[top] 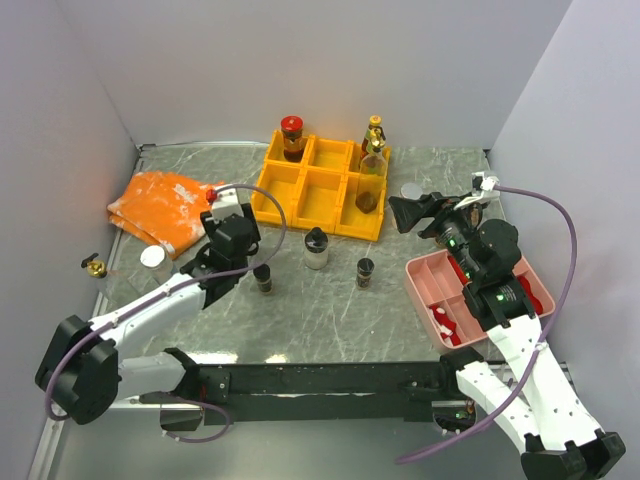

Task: Organize the condiment bottles
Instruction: Pick up the bottle from the center of the board, then place the bottle in the storage box.

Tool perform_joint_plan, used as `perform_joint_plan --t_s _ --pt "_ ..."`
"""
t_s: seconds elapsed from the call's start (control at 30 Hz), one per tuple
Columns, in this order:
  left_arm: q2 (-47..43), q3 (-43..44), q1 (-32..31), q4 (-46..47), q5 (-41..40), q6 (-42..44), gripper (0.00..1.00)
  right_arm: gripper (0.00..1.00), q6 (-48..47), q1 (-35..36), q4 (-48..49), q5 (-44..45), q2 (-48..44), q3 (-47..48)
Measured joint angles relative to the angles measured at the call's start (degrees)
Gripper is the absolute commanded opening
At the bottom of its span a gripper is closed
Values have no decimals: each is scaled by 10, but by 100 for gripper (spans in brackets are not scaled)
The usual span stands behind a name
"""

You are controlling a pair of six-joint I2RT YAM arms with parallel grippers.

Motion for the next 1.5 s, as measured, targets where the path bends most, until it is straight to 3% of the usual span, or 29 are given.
perform_joint_plan --t_s 0.27,0.7,1.17,1.5 --pt "26 96 9 30 45 62 1 100 -1 0 0 4 -4 0" --pt "253 304 75 146 217 140 1 100 -4 0 -1 19 -24 0" --pt "437 403 140 275 360 152 1 100 -14 0 1 47 -63 -19" --pt "496 474 165 383 415 136 1 100 -14 0 15 68 -53 -19"
